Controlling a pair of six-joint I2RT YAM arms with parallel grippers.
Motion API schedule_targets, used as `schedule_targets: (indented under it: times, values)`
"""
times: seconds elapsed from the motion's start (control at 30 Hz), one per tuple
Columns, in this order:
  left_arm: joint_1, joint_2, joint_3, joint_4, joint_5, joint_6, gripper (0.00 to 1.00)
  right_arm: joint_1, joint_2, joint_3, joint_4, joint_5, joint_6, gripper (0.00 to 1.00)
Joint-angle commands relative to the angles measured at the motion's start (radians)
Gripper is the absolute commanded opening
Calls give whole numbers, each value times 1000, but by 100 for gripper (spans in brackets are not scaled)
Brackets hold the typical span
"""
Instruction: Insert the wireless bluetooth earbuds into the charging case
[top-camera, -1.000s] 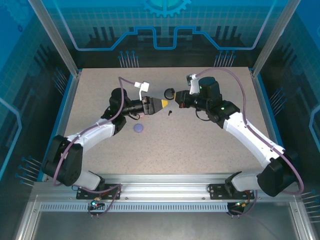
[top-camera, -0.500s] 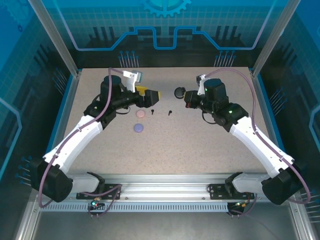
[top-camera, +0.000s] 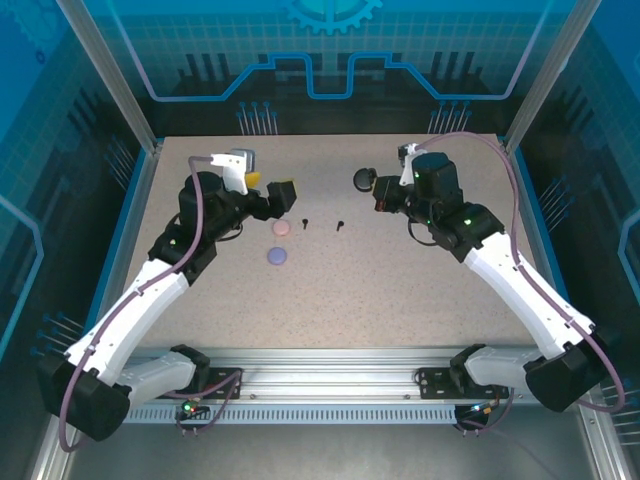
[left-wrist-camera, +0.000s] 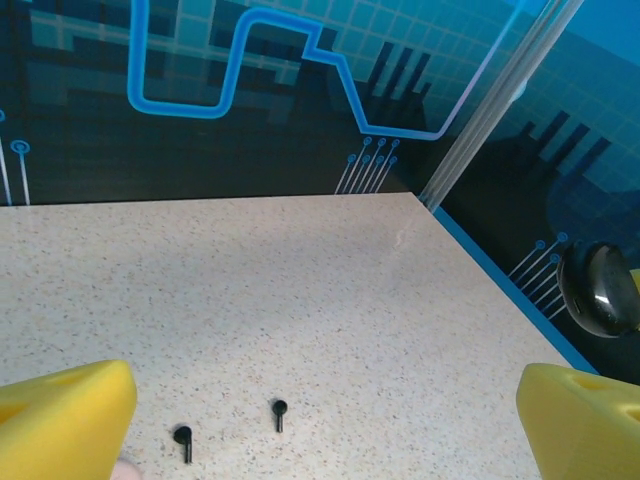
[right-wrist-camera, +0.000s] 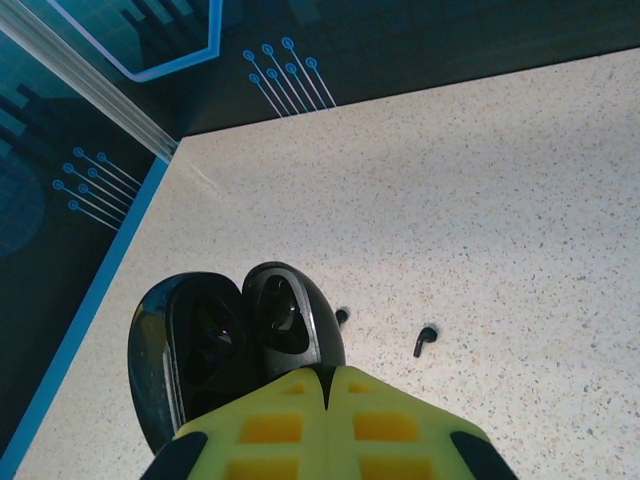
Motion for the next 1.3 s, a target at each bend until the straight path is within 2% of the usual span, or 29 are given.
schedule_targets:
  times: [0.0, 0.4, 0.67, 0.93, 1.13, 1.27]
  values:
    - [6, -13, 24, -5, -17, 44, 99, 27, 14, 25, -5, -8, -18, 0]
    - [6, 34, 25, 61, 0, -88, 99, 66, -50, 13, -53, -26, -94, 0]
    - [7, 67, 49, 42, 1, -38, 99, 66, -16, 62, -60, -88, -199, 0]
    - [7, 107, 97, 29, 39, -23, 99, 63, 85, 203, -106, -168, -309, 0]
    - [6, 107, 78, 44, 6, 2, 99, 63, 133, 238, -111, -195, -367, 0]
    - [6, 142, 113, 14, 38, 53, 99, 63, 152, 248, -120, -212, -400, 0]
